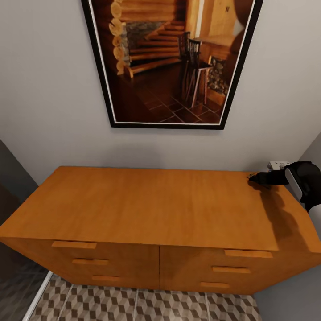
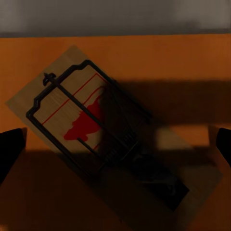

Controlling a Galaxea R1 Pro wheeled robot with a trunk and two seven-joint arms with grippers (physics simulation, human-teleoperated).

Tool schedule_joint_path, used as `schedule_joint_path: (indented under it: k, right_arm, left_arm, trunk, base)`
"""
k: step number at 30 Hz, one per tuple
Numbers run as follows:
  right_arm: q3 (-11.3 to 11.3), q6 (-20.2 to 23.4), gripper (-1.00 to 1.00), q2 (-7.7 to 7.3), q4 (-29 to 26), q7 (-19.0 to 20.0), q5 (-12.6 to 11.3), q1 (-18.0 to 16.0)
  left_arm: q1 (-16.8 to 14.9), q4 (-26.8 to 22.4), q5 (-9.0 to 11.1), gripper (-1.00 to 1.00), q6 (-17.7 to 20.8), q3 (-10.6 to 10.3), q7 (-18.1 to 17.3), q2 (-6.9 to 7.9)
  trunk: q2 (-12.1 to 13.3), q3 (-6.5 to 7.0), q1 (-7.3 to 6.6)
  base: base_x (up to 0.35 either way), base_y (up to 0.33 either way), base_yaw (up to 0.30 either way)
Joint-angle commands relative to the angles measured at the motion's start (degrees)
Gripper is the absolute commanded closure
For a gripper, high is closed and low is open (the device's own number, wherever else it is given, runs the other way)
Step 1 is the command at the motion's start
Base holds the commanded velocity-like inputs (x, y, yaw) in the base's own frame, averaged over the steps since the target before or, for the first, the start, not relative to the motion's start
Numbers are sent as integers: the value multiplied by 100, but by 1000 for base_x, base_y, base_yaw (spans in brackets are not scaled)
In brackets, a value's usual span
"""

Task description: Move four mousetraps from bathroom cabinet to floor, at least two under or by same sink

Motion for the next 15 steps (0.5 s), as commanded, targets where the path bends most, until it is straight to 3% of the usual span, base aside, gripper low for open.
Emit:
schedule_joint_path:
  k: [1,15]
  right_arm:
    - [32,11,-100,-6,4,-24,39,4]
    - [32,11,-100,-5,4,-24,39,2]
  left_arm:
    - [-3,1,28,100,-15,-51,19,0]
    - [-3,1,25,100,-15,-51,18,-7]
  trunk:
    - [-2,-6,1]
    - [-2,-6,1]
  base:
    - [0,-22,0]
    - [0,-8,0]
